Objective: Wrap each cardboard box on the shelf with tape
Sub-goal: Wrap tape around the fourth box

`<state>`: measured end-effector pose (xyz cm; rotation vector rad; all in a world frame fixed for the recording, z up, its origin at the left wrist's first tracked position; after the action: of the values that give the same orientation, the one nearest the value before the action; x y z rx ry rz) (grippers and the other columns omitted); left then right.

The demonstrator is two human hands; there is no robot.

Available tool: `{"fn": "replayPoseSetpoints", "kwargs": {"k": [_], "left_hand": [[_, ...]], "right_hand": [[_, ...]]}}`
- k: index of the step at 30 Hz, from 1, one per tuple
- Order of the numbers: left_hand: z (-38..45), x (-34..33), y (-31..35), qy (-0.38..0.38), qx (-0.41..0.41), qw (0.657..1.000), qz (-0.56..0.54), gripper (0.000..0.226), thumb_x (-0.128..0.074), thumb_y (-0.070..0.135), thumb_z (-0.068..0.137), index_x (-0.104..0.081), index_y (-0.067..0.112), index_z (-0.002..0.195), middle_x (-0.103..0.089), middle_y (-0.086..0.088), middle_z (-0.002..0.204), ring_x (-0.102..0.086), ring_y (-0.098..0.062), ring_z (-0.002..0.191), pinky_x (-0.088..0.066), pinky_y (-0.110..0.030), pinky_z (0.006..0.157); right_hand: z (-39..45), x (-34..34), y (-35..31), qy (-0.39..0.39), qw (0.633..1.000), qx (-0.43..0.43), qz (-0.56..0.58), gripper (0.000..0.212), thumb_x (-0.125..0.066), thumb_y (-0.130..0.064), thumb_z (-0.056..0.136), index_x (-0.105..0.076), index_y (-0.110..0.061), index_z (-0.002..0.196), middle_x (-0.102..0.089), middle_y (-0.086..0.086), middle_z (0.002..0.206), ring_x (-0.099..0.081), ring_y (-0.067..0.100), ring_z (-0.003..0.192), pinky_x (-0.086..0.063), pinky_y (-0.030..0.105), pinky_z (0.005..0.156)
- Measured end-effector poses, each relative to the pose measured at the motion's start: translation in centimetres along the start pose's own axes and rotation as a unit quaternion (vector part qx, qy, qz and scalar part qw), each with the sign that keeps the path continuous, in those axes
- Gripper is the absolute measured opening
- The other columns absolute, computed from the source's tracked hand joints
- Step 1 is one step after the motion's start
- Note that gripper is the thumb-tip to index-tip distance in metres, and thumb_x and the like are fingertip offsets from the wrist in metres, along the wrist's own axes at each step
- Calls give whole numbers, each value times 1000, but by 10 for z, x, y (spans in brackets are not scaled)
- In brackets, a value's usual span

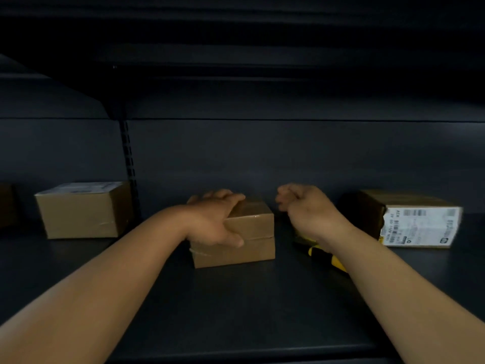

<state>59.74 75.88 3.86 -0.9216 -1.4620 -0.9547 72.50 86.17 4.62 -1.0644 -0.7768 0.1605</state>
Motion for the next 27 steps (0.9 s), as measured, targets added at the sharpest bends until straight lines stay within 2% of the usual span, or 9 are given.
{"fn": "replayPoseSetpoints", "kwargs": {"k": [2,4,9,12,14,17,20,24,27], "left_hand": [[1,-1,1,-5,9,1000,19,95,-58,56,84,5,31,151,1,8,159,-7,-20,145,-11,-42,118],[1,-1,2,-10,18,999,28,94,-56,56,85,7,32,151,6,7,160,-3,-20,147,-9,-44,117],[-3,-2,3,-34,18,999,-5,82,-45,68,85,6,48,146,11,8,160,9,-18,147,-2,-50,117],[-6,9,-2,30,-22,973,-227,61,-33,67,89,-14,52,145,2,11,160,4,-14,147,-6,-40,116],[-9,14,-21,121,-3,899,-421,60,-41,59,91,-19,48,146,-10,11,158,-9,-16,146,-16,-32,110],[-13,-15,-45,107,96,830,-538,77,-58,55,85,-26,27,149,-39,2,146,-39,-21,133,-29,-33,110],[-13,-32,-49,56,130,783,-605,48,-62,49,84,-57,19,120,-65,-7,114,-60,-22,107,-46,-42,100],[-15,-30,-53,48,105,747,-655,31,-60,41,89,-54,25,115,-63,-5,113,-60,-23,106,-48,-44,97],[-16,-27,-56,78,63,749,-654,51,-64,31,88,-36,43,129,-57,1,121,-57,-22,110,-49,-45,94]], "right_hand": [[-14,-15,-12,-89,990,20,-108,42,-32,-33,102,-43,-10,136,-44,6,142,-41,21,129,-29,24,99],[-21,-25,-14,-130,980,16,-149,49,-31,-38,101,-34,-11,142,-39,6,146,-38,20,132,-30,25,99],[-27,-32,10,-175,973,-59,-135,43,-35,-46,98,-57,-16,119,-61,1,110,-56,15,97,-46,33,94],[-24,-32,21,-183,973,-105,-92,67,-34,-69,86,-53,-18,126,-59,0,122,-57,16,105,-45,36,99],[-16,-28,21,-148,980,-123,-58,91,-32,-83,73,-43,-19,137,-53,0,133,-55,19,112,-44,38,101],[-12,-32,17,-127,983,-130,14,74,-31,-70,86,-37,-21,141,-50,1,133,-53,20,112,-48,36,97],[-12,-40,16,-136,979,-141,65,55,-34,-56,94,-45,-19,133,-58,-3,112,-57,17,104,-50,36,95],[-12,-41,11,-146,975,-135,104,40,-44,-35,99,-43,-23,136,-59,-1,120,-57,17,109,-49,35,96],[-9,-38,11,-136,979,-106,111,45,-53,-15,93,-43,-27,136,-58,-3,121,-56,17,109,-50,35,94]]}}
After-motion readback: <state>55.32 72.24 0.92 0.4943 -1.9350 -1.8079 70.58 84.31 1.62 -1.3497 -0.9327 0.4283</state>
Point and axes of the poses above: each hand's wrist, its own z-axis towards the middle knuckle, its own x-axis out of the back of the hand, y = z × x, the point moved 6 cm from there along z, towards the middle knuckle
